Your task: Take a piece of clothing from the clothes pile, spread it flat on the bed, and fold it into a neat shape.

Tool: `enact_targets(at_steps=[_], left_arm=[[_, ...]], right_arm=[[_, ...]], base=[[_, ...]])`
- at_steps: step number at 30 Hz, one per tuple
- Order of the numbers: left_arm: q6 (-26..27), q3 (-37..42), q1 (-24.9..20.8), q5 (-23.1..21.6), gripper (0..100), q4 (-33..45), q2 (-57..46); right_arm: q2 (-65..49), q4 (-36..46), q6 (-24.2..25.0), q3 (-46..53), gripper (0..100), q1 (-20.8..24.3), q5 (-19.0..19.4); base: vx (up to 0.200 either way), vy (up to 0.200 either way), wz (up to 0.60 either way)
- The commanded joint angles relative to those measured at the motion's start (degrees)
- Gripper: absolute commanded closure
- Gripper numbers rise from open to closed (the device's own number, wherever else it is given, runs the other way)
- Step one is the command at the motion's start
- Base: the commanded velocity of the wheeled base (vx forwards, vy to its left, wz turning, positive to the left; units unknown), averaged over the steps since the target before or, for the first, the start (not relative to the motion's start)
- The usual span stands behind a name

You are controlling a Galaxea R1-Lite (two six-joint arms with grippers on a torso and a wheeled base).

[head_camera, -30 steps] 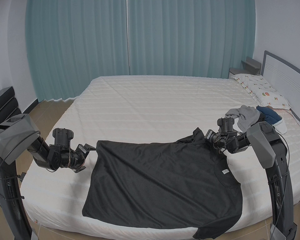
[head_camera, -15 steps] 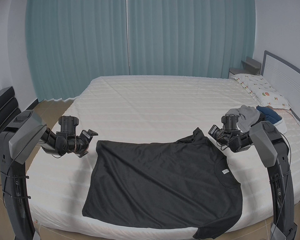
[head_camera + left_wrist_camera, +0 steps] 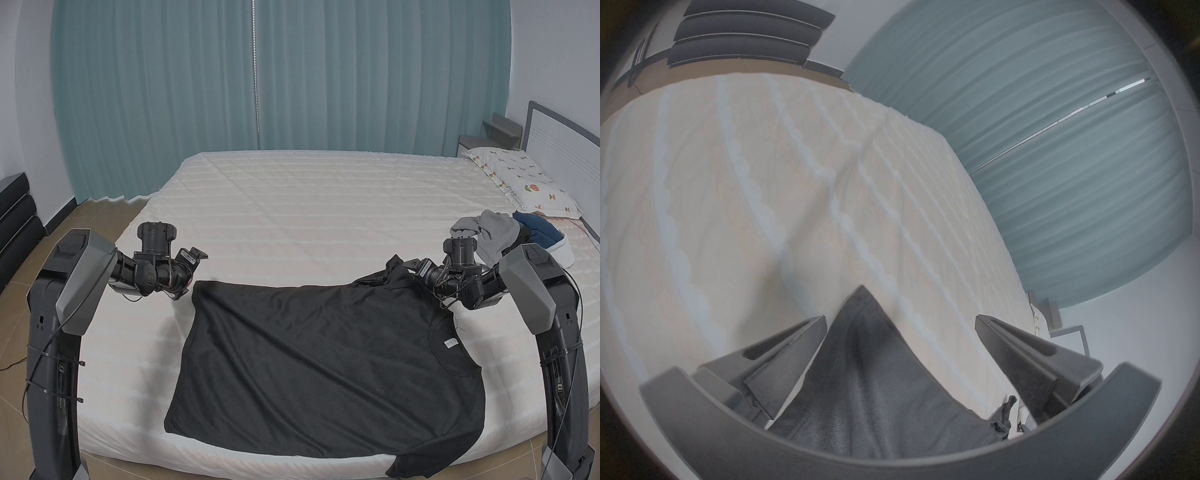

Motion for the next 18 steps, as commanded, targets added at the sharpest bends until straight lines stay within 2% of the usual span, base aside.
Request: enact_targets(at_steps=[1,4,5,10,18], left_arm=[[0.0,-0.3,-0.1,0.1,0,-0.1,1.8],[0.0,-0.3,-0.1,0.2,0,-0.1,1.9],[0.0,-0.3,-0.1,0.2,0,-0.1,2.0],[0.2,-1.1,-0.3,2.3,0,-0.2,3.0],[1.9,-1.5,-0.7,2.9,0,-0.2,4.0]], right_arm=[[0.1,0.0,-0.3,-0.2,0,0.0,0.8],[0.3,0.1,-0.8,-0.2,0,0.0,1.8],[0.3,0.1,-1.1,-0.2,100,0.0,2.0],[1.0,0.0,-1.7,-0.7,100,-0.1,2.0],[1.7,-1.5,-1.1,-2.4,100,-0.7,1.5]], base=[[0.000,0.000,0.00],[0.000,0.000,0.00],[0.000,0.000,0.00],[0.000,0.000,0.00],[0.000,0.000,0.00]])
